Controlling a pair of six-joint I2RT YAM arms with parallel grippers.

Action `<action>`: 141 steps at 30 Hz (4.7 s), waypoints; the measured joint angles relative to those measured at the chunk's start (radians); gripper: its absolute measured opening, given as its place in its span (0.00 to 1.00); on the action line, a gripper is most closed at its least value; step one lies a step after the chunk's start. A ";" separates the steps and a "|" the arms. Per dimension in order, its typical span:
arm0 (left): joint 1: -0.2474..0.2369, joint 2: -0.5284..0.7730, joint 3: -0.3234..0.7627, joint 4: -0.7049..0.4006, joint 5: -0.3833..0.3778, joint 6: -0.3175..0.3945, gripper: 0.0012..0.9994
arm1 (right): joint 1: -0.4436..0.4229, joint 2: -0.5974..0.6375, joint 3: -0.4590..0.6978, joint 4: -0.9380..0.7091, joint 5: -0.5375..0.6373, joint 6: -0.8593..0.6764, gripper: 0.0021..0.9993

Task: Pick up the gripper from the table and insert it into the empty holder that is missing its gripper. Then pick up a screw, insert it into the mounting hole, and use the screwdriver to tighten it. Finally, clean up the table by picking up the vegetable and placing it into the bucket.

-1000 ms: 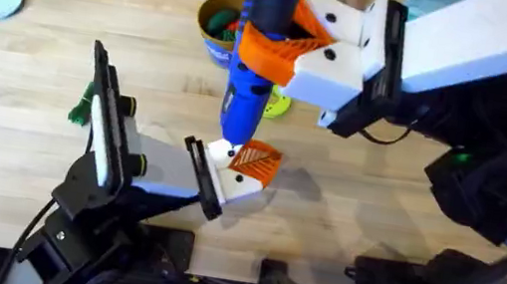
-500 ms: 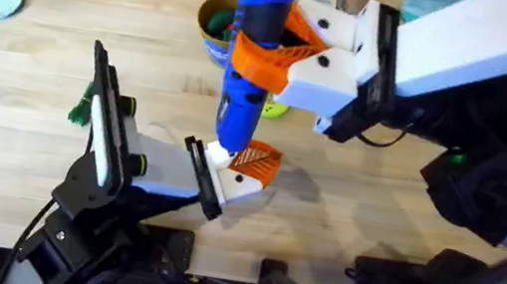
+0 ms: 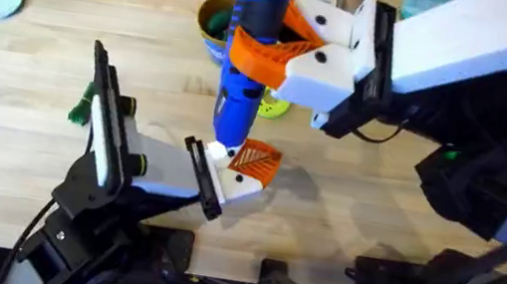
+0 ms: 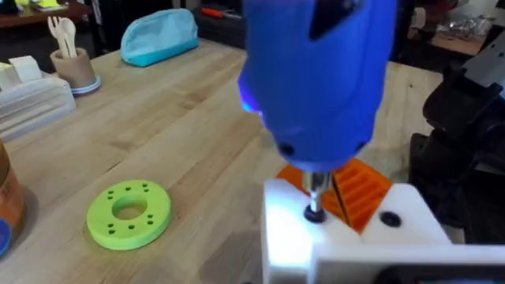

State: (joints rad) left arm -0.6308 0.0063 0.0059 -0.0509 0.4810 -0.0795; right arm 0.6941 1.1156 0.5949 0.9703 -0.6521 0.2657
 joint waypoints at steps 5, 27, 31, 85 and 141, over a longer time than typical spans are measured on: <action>0.000 0.000 0.000 0.000 0.000 0.000 0.00 | -0.001 0.000 0.000 -0.002 0.000 0.000 0.02; 0.000 0.000 0.000 0.000 0.000 0.000 0.00 | -0.036 0.000 0.000 -0.002 -0.050 0.000 0.02; 0.000 0.000 0.000 0.000 0.000 0.000 0.00 | -0.032 0.000 0.000 -0.002 -0.050 0.001 0.02; 0.000 0.000 0.000 0.000 -0.001 0.000 0.00 | -0.351 0.015 -0.002 -0.191 0.103 -0.222 0.02; 0.000 0.000 0.000 0.000 -0.004 0.000 0.99 | -0.380 0.301 0.047 -0.937 0.891 -1.020 0.99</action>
State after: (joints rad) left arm -0.6308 0.0063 0.0059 -0.0510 0.4767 -0.0800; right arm 0.3141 1.4170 0.6422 0.0335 0.2389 -0.7548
